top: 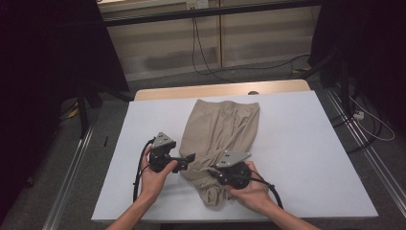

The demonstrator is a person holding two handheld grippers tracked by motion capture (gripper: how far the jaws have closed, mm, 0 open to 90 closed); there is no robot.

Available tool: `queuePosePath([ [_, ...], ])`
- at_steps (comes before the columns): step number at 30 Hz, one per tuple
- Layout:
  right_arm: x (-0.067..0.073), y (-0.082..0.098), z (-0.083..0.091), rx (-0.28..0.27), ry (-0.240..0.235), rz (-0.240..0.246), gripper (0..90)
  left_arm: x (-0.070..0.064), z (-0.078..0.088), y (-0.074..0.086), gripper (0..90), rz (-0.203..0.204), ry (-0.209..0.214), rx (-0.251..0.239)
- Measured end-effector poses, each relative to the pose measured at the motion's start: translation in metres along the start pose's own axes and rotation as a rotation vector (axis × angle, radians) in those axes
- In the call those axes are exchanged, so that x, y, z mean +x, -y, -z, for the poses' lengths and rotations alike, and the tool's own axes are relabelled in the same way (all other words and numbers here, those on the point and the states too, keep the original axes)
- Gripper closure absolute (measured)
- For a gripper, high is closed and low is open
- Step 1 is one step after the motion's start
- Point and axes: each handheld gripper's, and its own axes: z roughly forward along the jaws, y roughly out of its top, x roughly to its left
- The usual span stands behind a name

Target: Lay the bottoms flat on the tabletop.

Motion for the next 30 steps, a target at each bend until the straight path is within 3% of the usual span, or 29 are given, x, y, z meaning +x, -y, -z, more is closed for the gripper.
queuePosePath([
  [5,-0.028,0.009,0.037,-0.06,0.026,-0.084,88.5,0.002,-0.003,0.002,7.7,0.012,-0.012,0.013],
  [9,-0.054,0.014,0.061,-0.105,0.094,-0.13,88.5,0.002,-0.006,0.003,7.7,0.007,-0.018,0.029],
  [16,-0.105,0.028,0.096,-0.15,0.261,-0.209,88.5,-0.004,-0.014,0.005,7.7,-0.032,0.011,0.069],
  [18,-0.12,0.035,0.103,-0.144,0.314,-0.229,88.5,-0.006,-0.016,0.006,7.7,-0.041,0.013,0.081],
  [19,-0.124,0.038,0.103,-0.122,0.335,-0.213,88.1,-0.006,-0.017,0.006,7.7,-0.047,0.019,0.089],
  [21,-0.133,0.045,0.101,-0.077,0.321,-0.219,83.3,-0.007,-0.018,0.006,8.2,-0.05,0.028,0.102],
  [23,-0.133,0.046,0.098,-0.071,0.313,-0.232,72.7,-0.009,-0.018,0.007,9.6,-0.059,0.032,0.102],
  [26,-0.121,0.036,0.095,-0.094,0.278,-0.208,60.1,-0.013,-0.02,0.007,9.6,-0.085,0.021,0.113],
  [28,-0.109,0.027,0.088,-0.105,0.223,-0.189,55.0,-0.014,-0.022,0.008,9.6,-0.089,0.027,0.118],
  [30,-0.098,0.021,0.077,-0.083,0.164,-0.178,49.7,-0.015,-0.023,0.009,9.6,-0.101,0.023,0.125],
])
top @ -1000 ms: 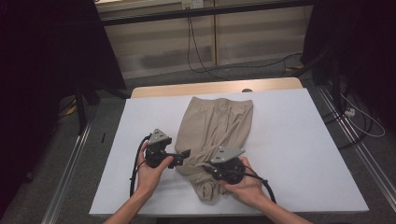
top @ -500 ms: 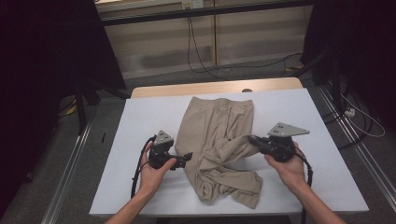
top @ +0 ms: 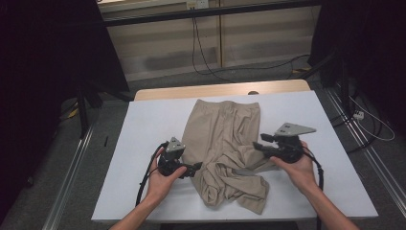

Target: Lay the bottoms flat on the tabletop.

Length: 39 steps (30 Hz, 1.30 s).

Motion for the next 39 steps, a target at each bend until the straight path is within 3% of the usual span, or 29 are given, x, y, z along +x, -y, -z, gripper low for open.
queuePosePath([
  [3,0.029,0.002,-0.022,0.054,-0.102,0.027,42.0,-0.002,-0.001,0.0,9.6,-0.007,0.009,0.005],
  [5,0.045,0.003,-0.033,0.093,-0.142,0.04,31.9,-0.002,-0.001,0.0,9.5,-0.012,0.01,0.004],
  [7,0.061,0.005,-0.044,0.129,-0.199,0.071,30.7,-0.003,-0.002,0.0,9.5,-0.014,0.016,0.01],
  [9,0.075,0.01,-0.055,0.178,-0.196,0.113,28.4,-0.004,-0.002,0.0,9.6,-0.018,0.02,0.014],
  [10,0.078,0.013,-0.058,0.203,-0.174,0.135,36.0,-0.004,-0.002,0.0,9.5,-0.021,0.021,0.014],
  [12,0.078,0.018,-0.059,0.215,-0.143,0.143,63.9,-0.004,-0.001,0.0,9.5,-0.021,0.024,0.011],
  [13,0.075,0.02,-0.057,0.204,-0.12,0.138,74.2,-0.004,0.0,0.0,9.6,-0.02,0.022,0.009],
  [14,0.072,0.021,-0.054,0.194,-0.117,0.127,77.5,-0.003,0.0,0.0,9.5,-0.018,0.018,0.002],
  [17,0.06,0.018,-0.038,0.142,-0.086,0.114,79.8,-0.002,0.0,0.0,9.5,-0.007,0.019,0.003],
  [19,0.049,0.017,-0.022,0.106,-0.067,0.078,79.8,-0.001,0.0,0.0,9.5,-0.004,0.015,0.002],
  [22,0.027,0.019,0.002,0.063,-0.001,0.039,80.5,-0.001,0.0,0.0,9.5,0.001,0.016,0.005],
  [27,-0.007,0.031,0.032,0.04,0.117,-0.003,80.9,-0.002,-0.001,0.0,9.5,-0.008,0.019,0.01],
  [32,-0.042,0.033,0.046,0.018,0.272,-0.027,80.2,-0.002,-0.003,0.001,9.6,-0.013,0.018,0.012],
  [33,-0.046,0.033,0.047,0.019,0.297,-0.035,79.0,-0.002,-0.003,0.001,9.6,-0.009,0.016,0.011],
  [35,-0.052,0.034,0.048,0.008,0.287,-0.074,68.6,-0.002,-0.003,0.001,9.6,-0.002,0.015,0.011],
  [36,-0.051,0.033,0.048,0.006,0.271,-0.076,60.2,-0.001,-0.002,0.0,9.6,0.0,0.02,0.013],
  [39,-0.041,0.029,0.047,-0.002,0.236,-0.074,46.6,-0.001,-0.001,0.0,9.4,0.008,0.02,0.007],
])
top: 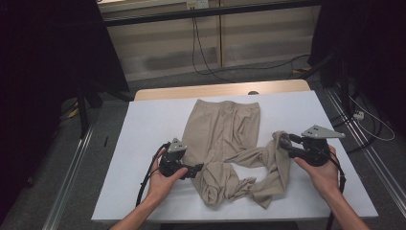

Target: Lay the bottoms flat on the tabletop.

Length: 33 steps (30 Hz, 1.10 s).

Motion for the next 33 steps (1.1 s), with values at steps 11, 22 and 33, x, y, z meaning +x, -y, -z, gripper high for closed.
queuePosePath([
  [11,0.091,0.002,-0.017,0.086,-0.292,0.147,47.6,-0.018,0.026,0.008,9.0,0.026,0.047,0.013],
  [22,0.158,0.027,-0.035,0.238,-0.441,0.334,34.5,-0.074,0.022,0.022,7.2,-0.129,0.139,0.067],
  [33,0.123,0.016,-0.046,0.203,-0.252,0.286,75.6,-0.09,0.008,0.021,22.6,-0.247,0.162,0.138],
])
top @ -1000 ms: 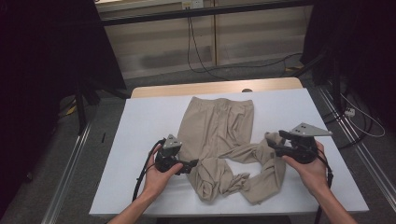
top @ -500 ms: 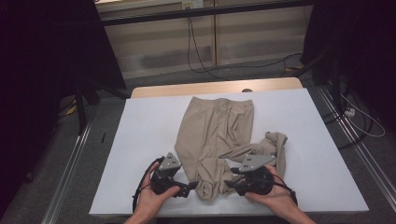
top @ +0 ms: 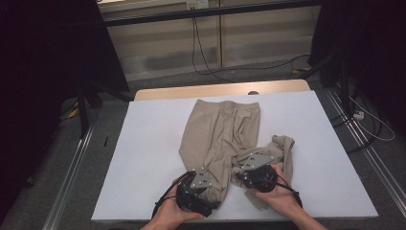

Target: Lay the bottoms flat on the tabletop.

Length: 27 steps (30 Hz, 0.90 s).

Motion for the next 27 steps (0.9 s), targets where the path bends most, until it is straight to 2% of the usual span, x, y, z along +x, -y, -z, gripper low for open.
queuePosePath([
  [1,-0.004,0.001,0.002,-0.012,-0.003,-0.023,75.6,0.002,0.003,0.0,33.8,0.007,-0.012,-0.012],
  [2,-0.008,0.002,0.004,-0.018,0.007,-0.04,75.5,0.006,0.005,0.001,46.4,0.039,-0.001,-0.024],
  [3,-0.011,0.003,0.006,-0.022,0.014,-0.043,75.5,0.011,0.008,0.001,54.7,0.069,0.019,-0.048],
  [4,-0.013,0.004,0.007,-0.024,0.005,-0.053,75.0,0.015,0.013,0.001,66.0,0.078,0.022,-0.068],
  [5,-0.015,0.005,0.008,-0.024,-0.016,-0.068,74.5,0.019,0.016,0.001,71.5,0.098,0.028,-0.1],
  [7,-0.014,0.007,0.007,-0.013,-0.054,-0.075,73.7,0.026,0.023,0.001,78.2,0.12,0.032,-0.133],
  [10,-0.003,0.008,0.002,0.015,-0.134,-0.035,73.5,0.035,0.03,0.002,81.7,0.183,0.043,-0.193],
  [12,0.007,0.005,0.0,0.018,-0.155,-0.01,73.9,0.04,0.033,0.0,82.5,0.219,0.042,-0.226],
  [14,0.02,0.002,0.0,0.016,-0.228,0.006,74.7,0.045,0.038,-0.003,82.9,0.236,0.032,-0.257],
  [17,0.04,-0.002,-0.001,0.022,-0.262,0.054,75.1,0.05,0.042,-0.006,83.1,0.254,-0.001,-0.301],
  [20,0.055,-0.005,-0.001,0.015,-0.372,0.034,75.5,0.056,0.044,-0.006,83.2,0.271,-0.025,-0.319],
  [22,0.067,-0.007,0.0,0.011,-0.428,0.052,75.2,0.061,0.044,-0.005,83.3,0.276,-0.038,-0.309],
  [24,0.072,-0.01,0.0,0.001,-0.437,0.07,69.2,0.063,0.041,-0.003,83.3,0.284,-0.045,-0.299],
  [27,0.065,-0.014,0.002,-0.044,-0.385,0.052,45.7,0.067,0.037,-0.001,83.2,0.287,-0.056,-0.275],
])
